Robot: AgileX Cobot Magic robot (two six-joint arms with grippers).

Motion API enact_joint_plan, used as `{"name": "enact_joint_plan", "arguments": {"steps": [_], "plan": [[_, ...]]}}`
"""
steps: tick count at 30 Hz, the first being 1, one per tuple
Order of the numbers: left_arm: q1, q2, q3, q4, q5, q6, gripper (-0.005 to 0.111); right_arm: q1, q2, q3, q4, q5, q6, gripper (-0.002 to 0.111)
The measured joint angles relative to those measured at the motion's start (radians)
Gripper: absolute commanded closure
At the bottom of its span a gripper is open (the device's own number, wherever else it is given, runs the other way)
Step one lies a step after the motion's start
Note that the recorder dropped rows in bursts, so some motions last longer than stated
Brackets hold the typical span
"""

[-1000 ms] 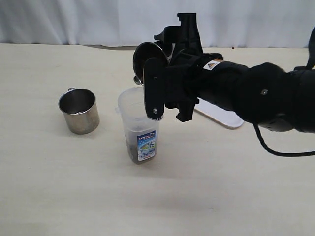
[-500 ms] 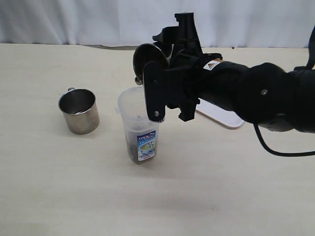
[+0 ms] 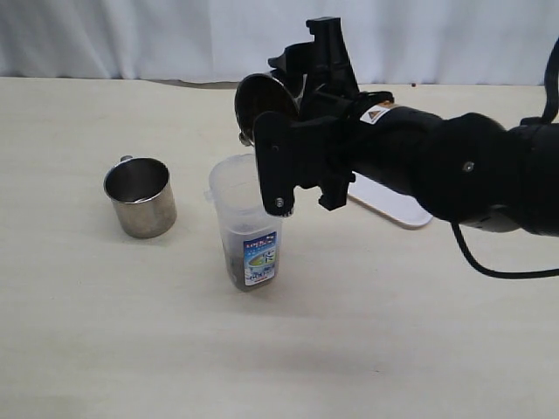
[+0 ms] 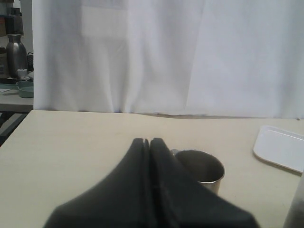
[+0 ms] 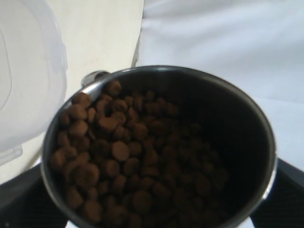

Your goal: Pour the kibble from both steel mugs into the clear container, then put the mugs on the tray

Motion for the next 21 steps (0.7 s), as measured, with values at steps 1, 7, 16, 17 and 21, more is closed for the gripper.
{"name": "enact_joint_plan", "arguments": {"steps": [1,7,16,17,21], "plan": [[0.0,0.0,0.0,0.0,0.0,0.0,0.107,0.0,0.0,0.0,-0.004,-0.005,0.0,0.103],[0.0,0.0,0.0,0.0,0.0,0.0,0.107,0.0,0.0,0.0,-0.03,-0.02,0.0,0.103],[0.0,0.0,0.0,0.0,0.0,0.0,0.107,0.0,0.0,0.0,-0.056,-0.032,-0.002,0.103],[0.0,0.0,0.0,0.0,0.0,0.0,0.107,0.0,0.0,0.0,-0.056,-0.034,-0.002,0.103],[0.0,0.0,0.0,0.0,0.0,0.0,0.107,0.0,0.0,0.0,-0.078,-0.04,-0.002,0.103]]}}
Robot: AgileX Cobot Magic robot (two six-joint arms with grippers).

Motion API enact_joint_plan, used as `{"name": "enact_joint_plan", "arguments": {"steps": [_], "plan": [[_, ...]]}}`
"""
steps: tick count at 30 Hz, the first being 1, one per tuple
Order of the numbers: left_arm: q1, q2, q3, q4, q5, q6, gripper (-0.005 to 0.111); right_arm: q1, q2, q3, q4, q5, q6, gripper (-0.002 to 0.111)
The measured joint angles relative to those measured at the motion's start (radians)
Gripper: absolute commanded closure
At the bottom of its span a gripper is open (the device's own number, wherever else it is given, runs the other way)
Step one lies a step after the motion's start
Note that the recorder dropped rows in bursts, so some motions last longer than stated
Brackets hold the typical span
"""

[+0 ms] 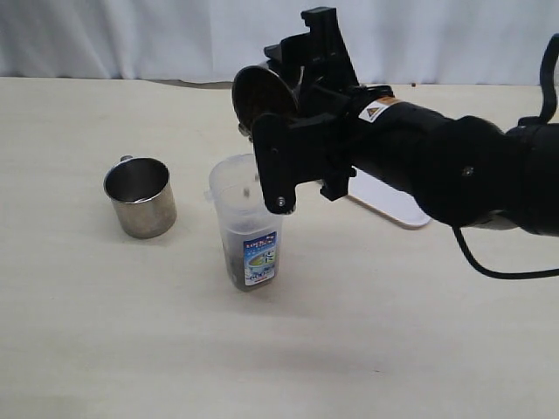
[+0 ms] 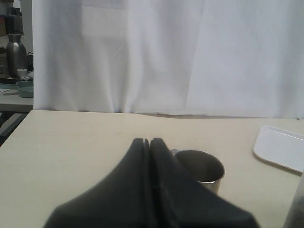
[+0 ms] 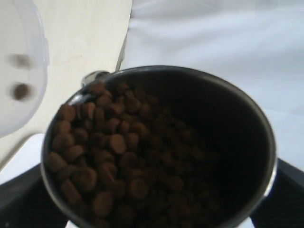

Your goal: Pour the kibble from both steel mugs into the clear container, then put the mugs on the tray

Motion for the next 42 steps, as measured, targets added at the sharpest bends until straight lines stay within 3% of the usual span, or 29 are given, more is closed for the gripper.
{"name": "enact_joint_plan", "arguments": {"steps": [42], "plan": [[0.0,0.0,0.0,0.0,0.0,0.0,0.107,0.0,0.002,0.0,-0.162,-0.031,0.0,0.103]]}}
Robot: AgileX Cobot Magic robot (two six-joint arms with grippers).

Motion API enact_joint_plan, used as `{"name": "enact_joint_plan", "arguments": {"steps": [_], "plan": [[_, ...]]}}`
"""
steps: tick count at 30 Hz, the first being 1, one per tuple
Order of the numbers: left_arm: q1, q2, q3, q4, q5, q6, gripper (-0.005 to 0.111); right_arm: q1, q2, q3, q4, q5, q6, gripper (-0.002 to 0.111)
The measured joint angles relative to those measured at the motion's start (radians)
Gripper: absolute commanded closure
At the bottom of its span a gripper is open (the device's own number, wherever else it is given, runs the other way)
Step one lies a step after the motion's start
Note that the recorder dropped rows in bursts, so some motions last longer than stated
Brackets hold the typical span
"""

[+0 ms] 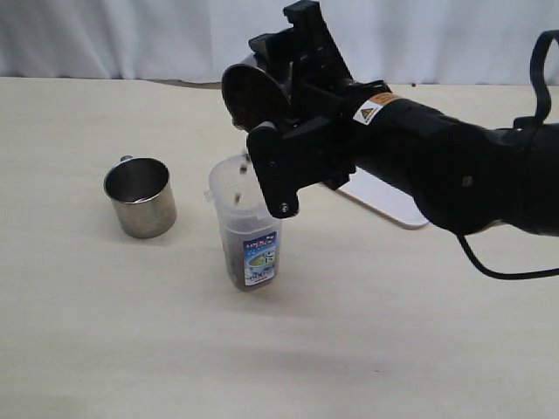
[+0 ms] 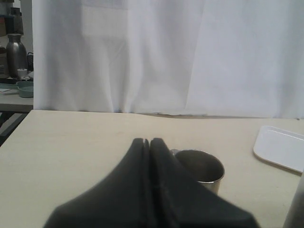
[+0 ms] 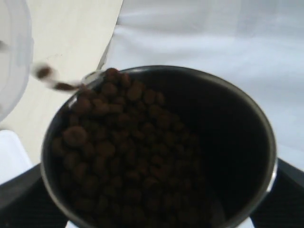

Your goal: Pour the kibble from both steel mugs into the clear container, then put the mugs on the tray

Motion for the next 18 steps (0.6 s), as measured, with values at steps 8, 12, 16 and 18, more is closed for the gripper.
{"name": "enact_joint_plan", "arguments": {"steps": [8,12,16,18], "plan": [[0.0,0.0,0.0,0.0,0.0,0.0,0.107,0.0,0.0,0.0,0.0,-0.023,0.0,0.103],[0.0,0.0,0.0,0.0,0.0,0.0,0.107,0.0,0.0,0.0,-0.012,-0.023,0.0,0.103],[0.0,0.0,0.0,0.0,0.0,0.0,0.107,0.0,0.0,0.0,-0.04,-0.023,0.0,0.103],[0.0,0.0,0.0,0.0,0.0,0.0,0.107,0.0,0.0,0.0,-0.044,-0.025,0.0,0.103]]}}
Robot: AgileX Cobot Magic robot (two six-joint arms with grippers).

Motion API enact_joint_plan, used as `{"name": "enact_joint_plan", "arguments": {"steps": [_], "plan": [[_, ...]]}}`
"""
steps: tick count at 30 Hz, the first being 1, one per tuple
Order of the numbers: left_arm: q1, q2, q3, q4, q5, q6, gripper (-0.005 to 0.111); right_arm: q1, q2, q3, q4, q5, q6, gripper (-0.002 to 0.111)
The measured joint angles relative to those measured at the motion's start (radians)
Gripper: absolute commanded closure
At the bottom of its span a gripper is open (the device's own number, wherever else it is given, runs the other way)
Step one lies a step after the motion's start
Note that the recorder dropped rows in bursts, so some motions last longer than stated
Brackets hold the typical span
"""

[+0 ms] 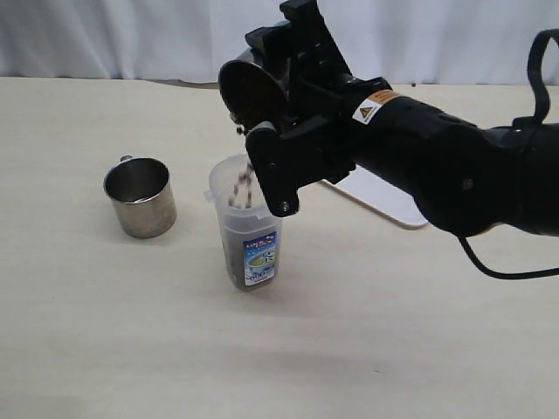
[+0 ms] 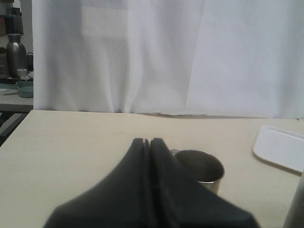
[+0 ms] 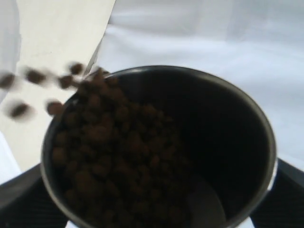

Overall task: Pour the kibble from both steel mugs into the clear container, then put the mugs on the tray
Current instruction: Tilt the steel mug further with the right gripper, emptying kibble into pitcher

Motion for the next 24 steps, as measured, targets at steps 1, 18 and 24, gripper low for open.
{"name": "enact_joint_plan", "arguments": {"steps": [1,18,24], "plan": [[0.0,0.0,0.0,0.0,0.0,0.0,0.107,0.0,0.0,0.0,-0.002,0.0,0.0,0.103],[0.0,0.0,0.0,0.0,0.0,0.0,0.107,0.0,0.0,-0.001,-0.035,-0.031,0.0,0.103],[0.0,0.0,0.0,0.0,0.0,0.0,0.107,0.0,0.0,-0.001,-0.041,-0.033,0.0,0.103]]}}
